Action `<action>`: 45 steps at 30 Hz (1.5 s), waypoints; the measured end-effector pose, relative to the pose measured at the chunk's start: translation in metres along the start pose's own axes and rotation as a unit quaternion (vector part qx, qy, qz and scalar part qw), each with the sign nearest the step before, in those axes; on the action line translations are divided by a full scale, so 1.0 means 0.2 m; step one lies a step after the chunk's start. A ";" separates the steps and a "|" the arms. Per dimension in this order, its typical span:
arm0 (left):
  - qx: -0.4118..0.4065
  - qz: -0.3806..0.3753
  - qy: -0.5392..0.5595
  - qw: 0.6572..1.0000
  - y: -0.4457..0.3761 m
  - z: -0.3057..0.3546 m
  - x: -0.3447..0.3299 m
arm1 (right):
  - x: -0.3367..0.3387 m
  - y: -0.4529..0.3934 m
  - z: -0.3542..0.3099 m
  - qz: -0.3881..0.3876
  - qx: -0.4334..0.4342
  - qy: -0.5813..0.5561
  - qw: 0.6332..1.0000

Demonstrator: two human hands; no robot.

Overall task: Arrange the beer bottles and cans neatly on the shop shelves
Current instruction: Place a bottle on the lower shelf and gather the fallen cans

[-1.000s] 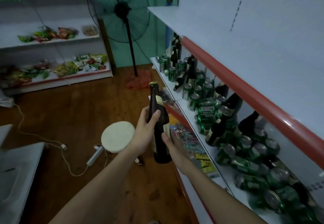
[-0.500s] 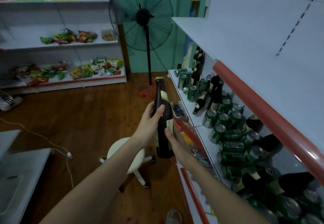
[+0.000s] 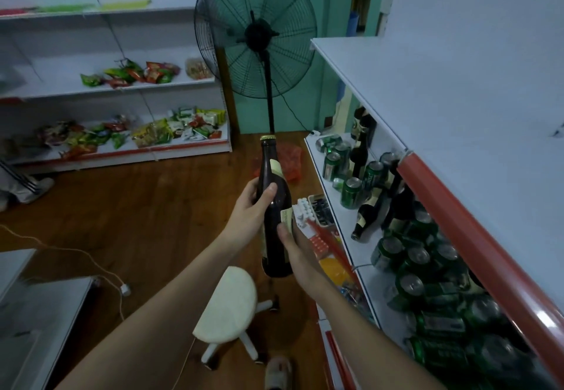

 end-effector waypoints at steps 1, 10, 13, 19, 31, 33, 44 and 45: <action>0.001 -0.001 0.003 1.000 -0.06 0.00 0.02 | 0.01 -0.06 0.00 -0.003 0.000 -0.002 1.000; -0.010 -0.007 0.000 1.000 -0.68 0.00 0.21 | 0.16 -0.70 -0.08 -0.009 -0.009 -0.026 1.000; -0.019 -0.011 0.001 1.000 -0.89 0.00 0.30 | 0.21 -0.92 -0.12 -0.038 -0.035 -0.032 0.998; -0.052 -0.009 0.010 0.999 -1.25 0.02 0.45 | 0.29 -1.34 -0.21 -0.053 -0.031 -0.023 0.998; 0.001 0.008 0.066 0.998 -2.03 -0.12 0.62 | 0.62 -2.16 -0.18 -0.105 -0.085 -0.070 0.988; 0.015 0.002 0.075 0.997 -2.17 -0.12 0.62 | 0.69 -2.28 -0.19 -0.097 -0.084 -0.078 0.989; 0.064 -0.037 0.130 0.989 -2.69 -0.13 0.61 | 0.91 -2.64 -0.21 -0.043 -0.064 -0.090 0.993; 0.066 -0.040 0.132 0.988 -2.73 -0.13 0.62 | 0.92 -2.67 -0.21 -0.038 -0.063 -0.091 0.993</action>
Point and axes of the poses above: each hand's wrist, its own y-axis away from the middle knuckle, its own x-axis out of the back of the hand, z = x × y, the point moved 1 cm from there along -y, towards the middle knuckle, and after that the axes turned 7 degrees about -z, right-handed, at the moved point
